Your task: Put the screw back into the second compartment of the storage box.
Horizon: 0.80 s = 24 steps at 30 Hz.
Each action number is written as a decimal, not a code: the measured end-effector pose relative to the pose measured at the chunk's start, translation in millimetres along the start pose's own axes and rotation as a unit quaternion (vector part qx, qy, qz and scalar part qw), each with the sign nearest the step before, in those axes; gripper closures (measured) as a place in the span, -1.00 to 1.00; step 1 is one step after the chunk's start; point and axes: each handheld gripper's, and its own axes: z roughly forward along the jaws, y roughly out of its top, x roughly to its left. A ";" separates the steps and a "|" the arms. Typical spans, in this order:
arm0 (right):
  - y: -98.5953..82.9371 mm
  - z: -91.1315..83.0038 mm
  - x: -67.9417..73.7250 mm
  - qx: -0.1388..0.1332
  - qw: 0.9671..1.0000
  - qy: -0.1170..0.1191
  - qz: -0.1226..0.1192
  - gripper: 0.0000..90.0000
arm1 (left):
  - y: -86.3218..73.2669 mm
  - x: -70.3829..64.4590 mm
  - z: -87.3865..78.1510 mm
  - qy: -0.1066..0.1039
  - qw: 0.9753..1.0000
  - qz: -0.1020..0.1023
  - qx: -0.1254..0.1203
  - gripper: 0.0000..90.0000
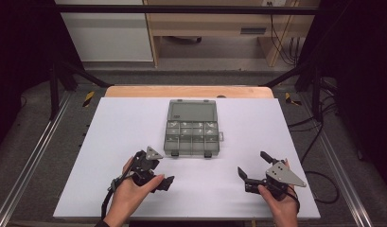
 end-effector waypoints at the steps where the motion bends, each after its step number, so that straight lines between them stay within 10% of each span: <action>1: 0.0 0.1 0.0 0.000 1.000 0.000 0.000 -0.92 | -0.2 -0.8 0.1 -0.001 1.000 0.002 0.004 -0.87; 24: 0.4 -0.8 -0.7 -0.003 1.000 -0.001 0.003 -0.92 | -7.1 -9.6 9.7 0.001 1.000 0.016 0.027 -0.84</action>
